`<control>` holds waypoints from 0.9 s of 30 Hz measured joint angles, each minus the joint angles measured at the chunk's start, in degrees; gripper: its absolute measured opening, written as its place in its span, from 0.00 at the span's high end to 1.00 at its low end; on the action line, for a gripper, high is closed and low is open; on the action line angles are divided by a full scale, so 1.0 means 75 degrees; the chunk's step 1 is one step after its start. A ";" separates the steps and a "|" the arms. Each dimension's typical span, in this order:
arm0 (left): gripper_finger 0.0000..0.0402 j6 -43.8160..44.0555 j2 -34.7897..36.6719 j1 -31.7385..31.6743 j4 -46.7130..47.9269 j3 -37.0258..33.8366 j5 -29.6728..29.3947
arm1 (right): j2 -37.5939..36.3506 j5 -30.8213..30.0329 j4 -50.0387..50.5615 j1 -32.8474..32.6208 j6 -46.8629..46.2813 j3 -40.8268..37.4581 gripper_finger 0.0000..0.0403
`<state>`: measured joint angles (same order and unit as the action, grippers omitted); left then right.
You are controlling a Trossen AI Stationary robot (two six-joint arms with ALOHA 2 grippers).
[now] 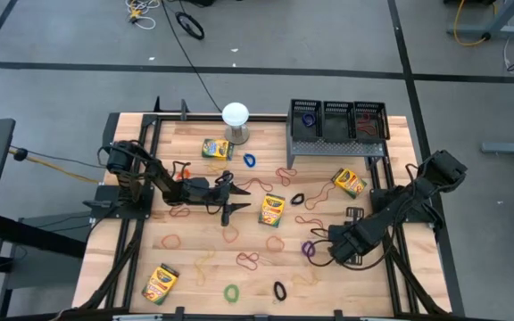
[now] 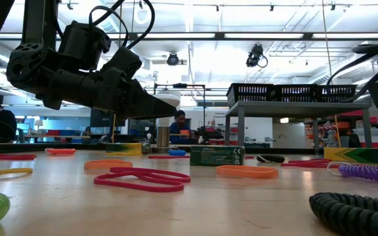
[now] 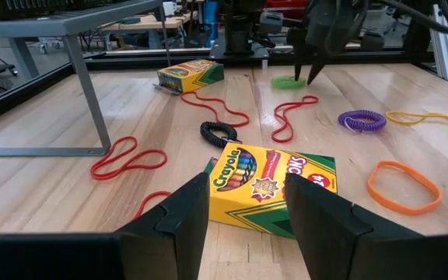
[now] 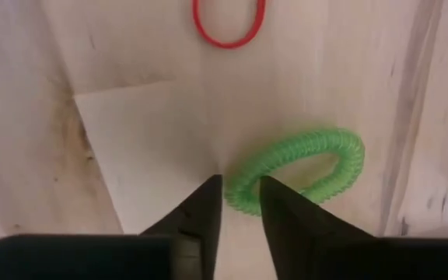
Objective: Pick & Place Office Desk Supplies
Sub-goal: Put the green spring keychain into the left black basket on the shelf
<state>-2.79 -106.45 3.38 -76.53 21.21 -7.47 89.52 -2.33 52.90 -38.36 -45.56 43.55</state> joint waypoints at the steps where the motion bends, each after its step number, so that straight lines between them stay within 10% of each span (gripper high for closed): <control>1: 0.56 0.0000 0.0000 0.0000 0.0000 0.0000 -0.0003 | 0.0000 -0.0001 0.0002 0.0012 0.0003 -0.0003 0.79; 17: 0.56 0.0000 0.0000 0.0002 0.0000 0.0000 0.0000 | -0.0050 -0.0941 0.1938 -0.0022 0.0583 0.1965 0.98; 27: 0.56 0.0000 0.0000 0.0002 0.0003 0.0000 0.0000 | -0.0061 -0.3779 0.3810 0.1101 0.2375 0.5387 0.99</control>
<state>-2.79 -106.45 3.39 -76.51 21.21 -7.47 89.06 -30.67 81.48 -30.10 -27.75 83.95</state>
